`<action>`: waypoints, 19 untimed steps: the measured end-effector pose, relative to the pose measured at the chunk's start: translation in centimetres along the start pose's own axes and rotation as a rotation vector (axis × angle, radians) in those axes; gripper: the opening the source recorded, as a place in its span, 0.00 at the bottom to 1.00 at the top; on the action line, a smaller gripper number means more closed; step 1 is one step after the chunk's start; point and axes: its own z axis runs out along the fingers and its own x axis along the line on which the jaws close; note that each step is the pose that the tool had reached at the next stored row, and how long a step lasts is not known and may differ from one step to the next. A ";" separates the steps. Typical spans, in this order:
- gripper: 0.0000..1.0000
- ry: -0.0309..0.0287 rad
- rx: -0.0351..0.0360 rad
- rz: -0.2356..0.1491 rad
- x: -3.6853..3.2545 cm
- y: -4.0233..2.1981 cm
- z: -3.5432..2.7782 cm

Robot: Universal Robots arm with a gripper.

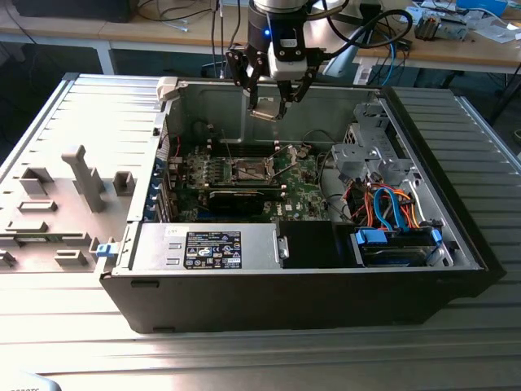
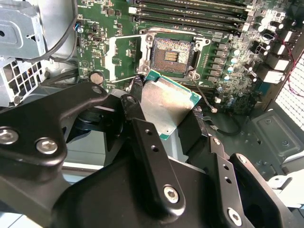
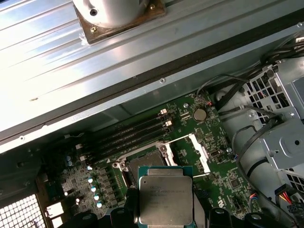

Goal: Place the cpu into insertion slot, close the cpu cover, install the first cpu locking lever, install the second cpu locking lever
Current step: 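Place the cpu into insertion slot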

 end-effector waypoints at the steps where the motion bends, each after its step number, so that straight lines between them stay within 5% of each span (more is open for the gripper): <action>1: 0.54 -0.0001 0.0000 0.001 0.00 0.00 0.00; 19: 0.54 -0.0012 -0.0003 0.013 0.00 0.00 0.03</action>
